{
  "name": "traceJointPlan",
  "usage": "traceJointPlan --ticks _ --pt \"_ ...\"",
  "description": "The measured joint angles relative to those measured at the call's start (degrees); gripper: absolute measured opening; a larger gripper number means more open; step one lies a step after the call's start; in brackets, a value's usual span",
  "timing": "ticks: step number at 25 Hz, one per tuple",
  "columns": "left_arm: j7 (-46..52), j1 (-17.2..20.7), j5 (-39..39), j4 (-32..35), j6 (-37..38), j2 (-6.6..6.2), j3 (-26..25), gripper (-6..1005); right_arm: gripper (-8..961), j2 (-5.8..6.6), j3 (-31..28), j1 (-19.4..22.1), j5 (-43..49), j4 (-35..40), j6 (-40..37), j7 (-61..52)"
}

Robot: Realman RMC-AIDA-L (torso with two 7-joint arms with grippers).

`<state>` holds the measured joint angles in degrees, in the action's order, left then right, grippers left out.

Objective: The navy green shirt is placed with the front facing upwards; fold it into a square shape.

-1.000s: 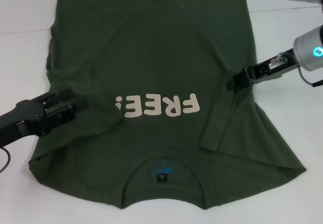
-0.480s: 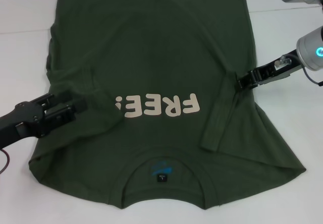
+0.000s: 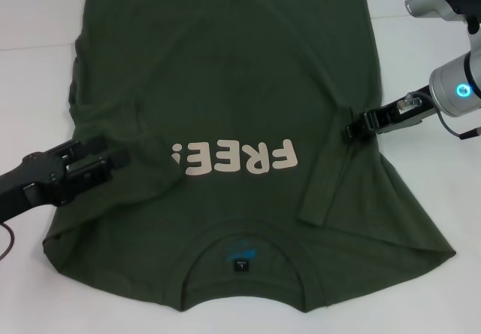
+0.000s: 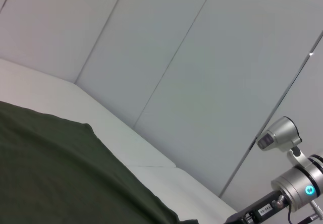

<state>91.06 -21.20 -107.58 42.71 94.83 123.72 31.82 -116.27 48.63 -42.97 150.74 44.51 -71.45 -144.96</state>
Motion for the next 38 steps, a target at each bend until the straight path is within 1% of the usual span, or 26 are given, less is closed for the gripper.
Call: traceJointPlan --ticks 7,13,19,26,29,31,34,37,38 --pt "0.0 0.2 0.0 -0.2 -0.1 -0.04 0.0 719 417 -0.23 -0.2 -0.5 -0.8 -0.1 0.5 0.0" --pt "-0.2 0.2 0.0 -0.6 -0.1 -0.12 0.0 719 418 -1.01 0.2 -0.8 -2.9 -0.8 1.8 0.3" --pt "-0.2 0.2 0.0 -0.6 -0.1 -0.23 -0.1 719 418 -1.12 0.2 -1.4 -3.8 -2.0 2.5 0.6" --pt "-0.3 0.0 0.0 -0.6 -0.2 -0.19 -0.1 719 419 -1.57 0.2 -1.0 -10.9 -2.3 5.5 3.0" --pt "-0.2 0.0 0.0 -0.6 -0.2 -0.17 -0.2 719 417 -1.69 0.3 -0.9 -11.8 -2.6 5.8 3.5" --pt "-0.1 0.0 0.0 -0.6 -0.2 -0.16 -0.5 719 416 -1.39 0.1 -1.0 -11.8 -2.2 4.3 3.5" --pt "-0.1 0.0 0.0 -0.6 -0.2 -0.23 -1.4 719 415 -0.82 -0.9 -0.5 -12.1 1.1 0.1 3.6" --pt "0.0 -0.1 0.0 -0.5 0.1 -0.32 -1.7 719 413 -0.39 -2.8 1.2 -12.3 6.6 -5.8 3.7" --pt "0.2 -0.2 0.0 -0.4 0.2 -0.34 -1.9 719 413 0.23 -4.5 2.4 -12.3 9.4 -9.7 3.7"
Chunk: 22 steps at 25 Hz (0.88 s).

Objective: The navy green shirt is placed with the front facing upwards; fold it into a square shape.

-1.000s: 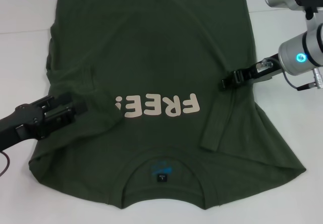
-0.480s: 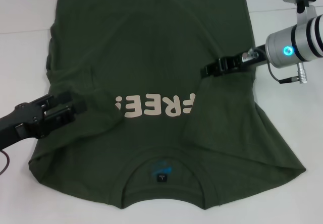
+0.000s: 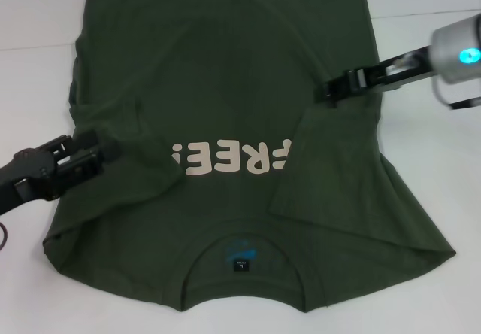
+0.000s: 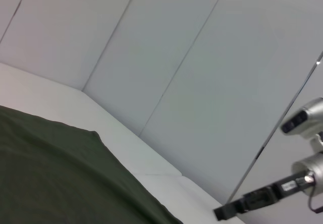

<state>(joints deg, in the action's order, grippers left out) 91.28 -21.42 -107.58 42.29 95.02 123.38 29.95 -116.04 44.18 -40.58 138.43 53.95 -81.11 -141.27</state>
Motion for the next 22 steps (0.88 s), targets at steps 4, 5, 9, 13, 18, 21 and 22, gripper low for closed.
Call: traceJointPlan --ticks 4,5,9,13,18,21,22 --pt "1.7 -0.2 0.0 0.2 0.1 -0.30 -0.4 720 411 2.55 -3.5 1.4 0.0 1.1 -6.7 0.0" --pt "2.3 -0.3 0.0 0.2 0.1 -0.49 -0.4 720 411 3.48 -4.8 1.9 -0.1 1.0 -8.8 0.0" --pt "5.4 -0.4 -0.1 0.8 0.3 -1.28 -0.4 720 410 6.16 -8.0 4.0 -0.5 1.2 -14.6 0.3" --pt "9.7 -0.2 -0.6 1.6 0.4 -2.02 -0.6 719 412 6.79 -9.9 6.3 -0.5 1.9 -17.0 3.0" --pt "19.7 0.9 -5.1 5.8 0.6 -2.56 -0.6 718 415 7.04 -10.9 8.6 0.1 2.9 -17.8 5.2" --pt "25.5 1.1 -8.9 9.0 1.3 -2.64 -1.0 718 416 7.32 -10.7 8.9 3.6 5.9 -18.7 4.7" --pt "28.1 1.1 -10.5 10.2 1.8 -2.72 -1.4 718 417 7.36 -10.9 8.8 5.3 7.2 -19.1 4.6"
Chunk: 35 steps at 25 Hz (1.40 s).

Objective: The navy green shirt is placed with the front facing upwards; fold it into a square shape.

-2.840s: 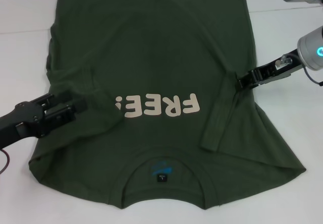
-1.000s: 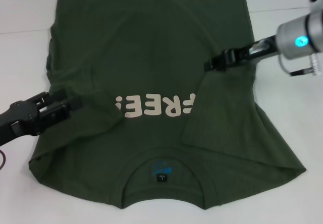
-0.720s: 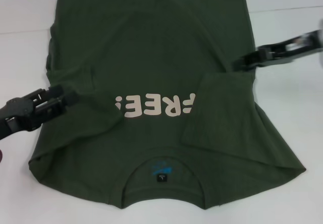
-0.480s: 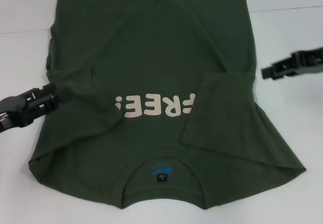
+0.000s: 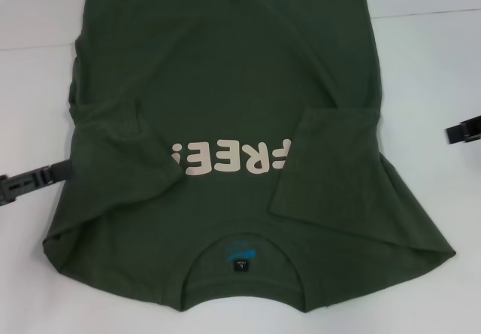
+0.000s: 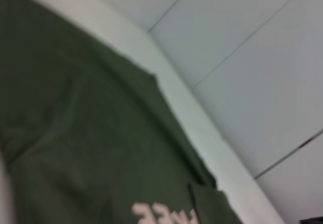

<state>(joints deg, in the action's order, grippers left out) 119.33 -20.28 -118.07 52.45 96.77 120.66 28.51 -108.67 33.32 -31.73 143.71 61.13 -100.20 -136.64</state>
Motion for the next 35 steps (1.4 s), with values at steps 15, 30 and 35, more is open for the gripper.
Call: traceJointPlan --ticks 15,30,35 --pt "10.4 -0.6 -5.8 2.9 5.4 -1.36 -9.3 719 414 -2.08 -5.6 0.9 -15.5 5.1 4.7 5.9" --pt "12.8 -1.3 -7.8 2.8 11.3 -2.77 -9.5 719 783 1.26 5.8 -2.3 -13.4 -3.0 -13.2 5.6" --pt "16.3 -1.3 -12.5 4.6 16.3 -3.30 -10.1 718 826 0.40 7.8 -0.7 -10.1 -3.9 -13.1 5.3"
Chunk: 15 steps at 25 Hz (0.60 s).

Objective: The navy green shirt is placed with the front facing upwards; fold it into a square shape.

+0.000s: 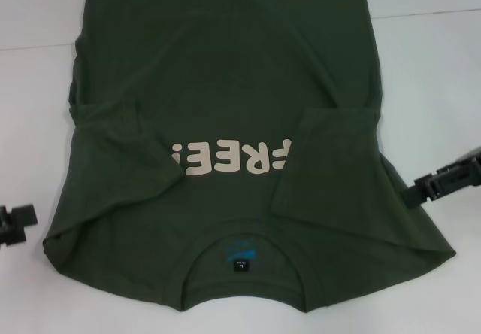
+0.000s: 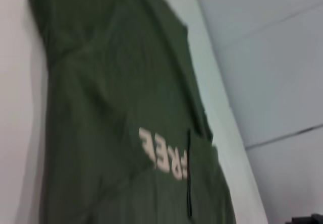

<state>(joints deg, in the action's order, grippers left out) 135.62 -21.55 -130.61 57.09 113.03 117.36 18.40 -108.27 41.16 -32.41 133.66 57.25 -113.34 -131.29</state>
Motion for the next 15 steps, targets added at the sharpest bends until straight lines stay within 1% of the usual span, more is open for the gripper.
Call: traceJointPlan --ticks 3,7,11,15 --pt "1.3 0.1 -2.0 0.4 1.1 -0.06 -0.1 718 824 -0.61 -1.0 1.5 0.2 -0.5 0.3 0.2" --pt "2.7 0.0 -4.5 0.0 0.3 -0.06 -0.2 718 822 -1.41 -2.8 3.0 0.3 -1.7 1.9 0.7" --pt "4.5 0.0 -5.8 -1.3 -3.0 0.09 0.0 718 819 -1.53 -3.3 3.6 1.2 -3.9 4.5 0.5" --pt "6.2 -0.2 -6.5 -2.6 -7.1 0.37 1.2 717 819 -1.52 -3.4 3.6 2.0 -4.5 5.8 -0.7"
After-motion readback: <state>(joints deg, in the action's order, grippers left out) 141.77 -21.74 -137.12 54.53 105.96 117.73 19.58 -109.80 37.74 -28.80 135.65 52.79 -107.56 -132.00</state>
